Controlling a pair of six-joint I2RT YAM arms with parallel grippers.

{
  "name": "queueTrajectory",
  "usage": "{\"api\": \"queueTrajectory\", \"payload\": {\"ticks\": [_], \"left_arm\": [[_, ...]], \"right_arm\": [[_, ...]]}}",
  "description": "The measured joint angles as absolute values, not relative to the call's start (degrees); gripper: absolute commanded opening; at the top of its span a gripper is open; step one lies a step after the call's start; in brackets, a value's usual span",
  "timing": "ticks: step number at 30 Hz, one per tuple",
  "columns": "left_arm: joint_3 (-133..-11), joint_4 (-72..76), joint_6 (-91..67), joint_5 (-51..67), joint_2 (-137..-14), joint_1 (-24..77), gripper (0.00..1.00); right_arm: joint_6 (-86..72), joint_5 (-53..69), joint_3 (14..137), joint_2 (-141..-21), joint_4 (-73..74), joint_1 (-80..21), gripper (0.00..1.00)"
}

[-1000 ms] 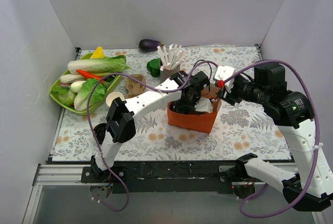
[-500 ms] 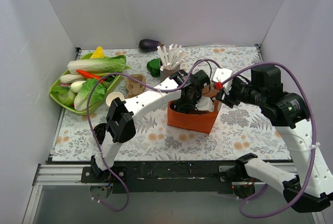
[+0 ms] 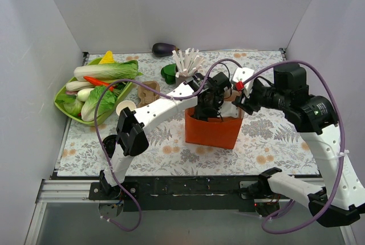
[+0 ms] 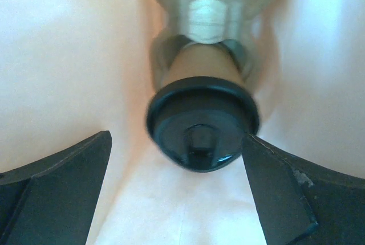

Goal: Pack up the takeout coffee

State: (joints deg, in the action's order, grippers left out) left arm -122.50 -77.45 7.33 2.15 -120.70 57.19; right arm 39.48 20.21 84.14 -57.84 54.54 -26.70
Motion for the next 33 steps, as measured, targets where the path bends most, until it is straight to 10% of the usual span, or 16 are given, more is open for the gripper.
{"api": "queueTrajectory", "payload": {"ticks": [13,33], "left_arm": [[-124.2,-74.7,2.0,9.0,-120.1,57.2,0.98],[-121.0,-68.5,1.7,1.5,-117.1,56.9,0.98]], "right_arm": [[34.6,22.0,99.4,-62.3,56.0,-26.6,0.59],[32.7,17.7,85.1,-55.0,49.3,-25.8,0.6]]}}
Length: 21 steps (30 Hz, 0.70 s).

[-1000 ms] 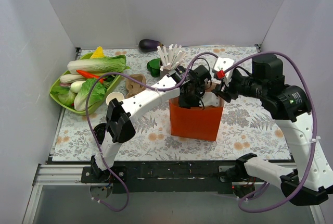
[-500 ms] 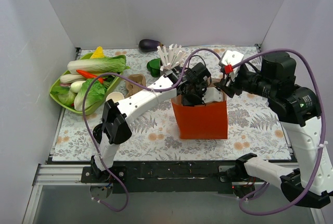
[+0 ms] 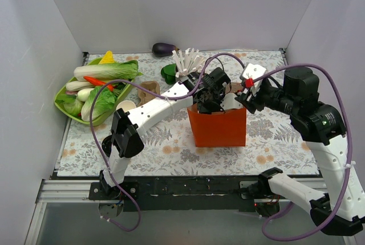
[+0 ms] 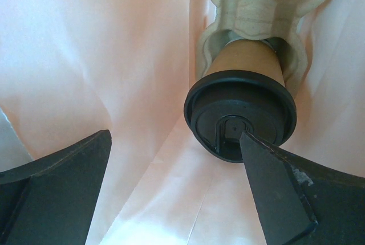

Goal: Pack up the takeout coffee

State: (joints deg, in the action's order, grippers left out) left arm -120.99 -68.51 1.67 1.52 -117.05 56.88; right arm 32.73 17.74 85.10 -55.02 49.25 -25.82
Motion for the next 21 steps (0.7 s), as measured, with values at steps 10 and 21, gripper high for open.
{"api": "queueTrajectory", "payload": {"ticks": [10,21], "left_arm": [[-121.0,-68.5,1.3,1.5,-116.9,56.7,0.98],[-121.8,-66.8,-2.7,2.4,-116.5,55.7,0.98]], "right_arm": [[31.4,14.1,77.1,-52.7,49.4,-22.0,0.56],[31.2,12.2,74.4,-51.5,49.8,-19.9,0.56]]}}
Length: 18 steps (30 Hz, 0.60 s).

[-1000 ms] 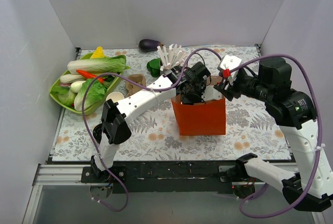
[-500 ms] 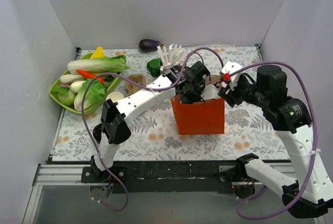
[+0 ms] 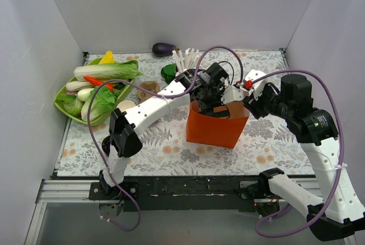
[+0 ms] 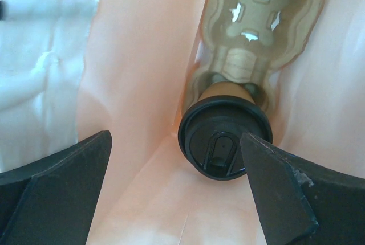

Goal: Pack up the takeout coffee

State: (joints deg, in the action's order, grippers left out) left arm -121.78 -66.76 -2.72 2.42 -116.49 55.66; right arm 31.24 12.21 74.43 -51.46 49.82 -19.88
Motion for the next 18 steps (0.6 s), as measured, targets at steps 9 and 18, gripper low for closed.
{"api": "queueTrajectory", "payload": {"ticks": [9,18], "left_arm": [[-118.7,-58.1,-9.3,13.6,-109.8,52.5,0.97],[-112.0,-47.3,-14.1,24.7,-97.8,50.7,0.93]], "right_arm": [[30.3,14.5,75.7,-51.5,50.6,-19.9,0.56],[29.2,16.4,85.5,-53.7,52.2,-19.2,0.57]]}}
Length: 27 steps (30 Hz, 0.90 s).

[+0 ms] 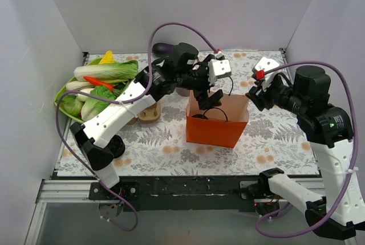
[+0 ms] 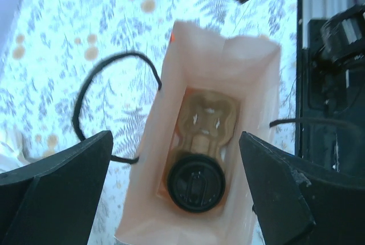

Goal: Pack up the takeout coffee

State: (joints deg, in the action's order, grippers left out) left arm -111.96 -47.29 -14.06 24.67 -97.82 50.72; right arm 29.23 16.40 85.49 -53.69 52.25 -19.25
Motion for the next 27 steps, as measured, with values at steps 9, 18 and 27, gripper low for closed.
{"api": "queueTrajectory", "payload": {"ticks": [9,18,27], "left_arm": [[-116.8,-39.3,-16.0,22.5,-94.7,50.7,0.98],[-114.0,-34.8,-13.5,4.3,-84.8,43.1,0.98],[-119.7,-36.4,-21.3,-1.0,-92.9,38.0,0.98]], "right_arm": [[27.2,8.9,89.5,-56.5,45.9,-18.7,0.87],[23.8,1.5,89.5,-61.4,38.2,-17.2,0.89],[21.0,2.5,91.8,-67.7,38.7,-16.3,0.89]]}}
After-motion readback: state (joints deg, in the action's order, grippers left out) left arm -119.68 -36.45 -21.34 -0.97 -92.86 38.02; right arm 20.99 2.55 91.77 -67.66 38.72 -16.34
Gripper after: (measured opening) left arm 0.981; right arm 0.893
